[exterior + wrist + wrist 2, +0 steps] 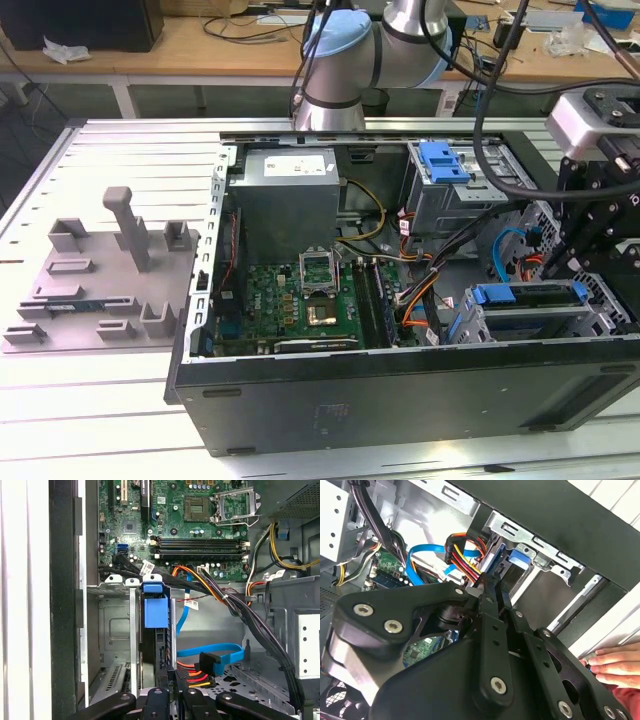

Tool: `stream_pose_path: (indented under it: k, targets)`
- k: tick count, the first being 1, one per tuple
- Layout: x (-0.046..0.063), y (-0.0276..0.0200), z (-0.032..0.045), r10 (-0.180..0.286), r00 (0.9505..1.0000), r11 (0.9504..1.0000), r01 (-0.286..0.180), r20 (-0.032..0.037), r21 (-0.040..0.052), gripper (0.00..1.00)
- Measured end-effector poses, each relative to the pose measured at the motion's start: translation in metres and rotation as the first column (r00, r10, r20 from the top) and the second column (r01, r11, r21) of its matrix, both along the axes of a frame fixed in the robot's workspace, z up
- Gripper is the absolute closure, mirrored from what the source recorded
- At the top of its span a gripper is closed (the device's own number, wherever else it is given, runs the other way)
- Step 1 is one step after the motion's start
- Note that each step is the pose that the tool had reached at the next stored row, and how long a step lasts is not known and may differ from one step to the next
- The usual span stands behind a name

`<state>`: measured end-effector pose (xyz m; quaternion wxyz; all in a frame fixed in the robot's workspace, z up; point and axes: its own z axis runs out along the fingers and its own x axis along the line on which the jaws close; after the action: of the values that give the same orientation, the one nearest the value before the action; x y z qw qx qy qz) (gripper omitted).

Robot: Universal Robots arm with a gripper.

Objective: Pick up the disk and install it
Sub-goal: 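Insert the first disk wire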

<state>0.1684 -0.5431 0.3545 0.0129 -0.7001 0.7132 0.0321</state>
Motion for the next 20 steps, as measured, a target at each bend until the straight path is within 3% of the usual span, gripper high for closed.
stream_pose_path:
  k: [14, 20]
  targets:
    - [0.0025, 0.0, -0.0003, 0.0, 1.0, 1.0, 0.0, 0.0, 0.0009, 0.83]
    - [0.0025, -0.003, -0.002, 0.0, 1.0, 1.0, 0.0, 0.0008, 0.0029, 0.83]
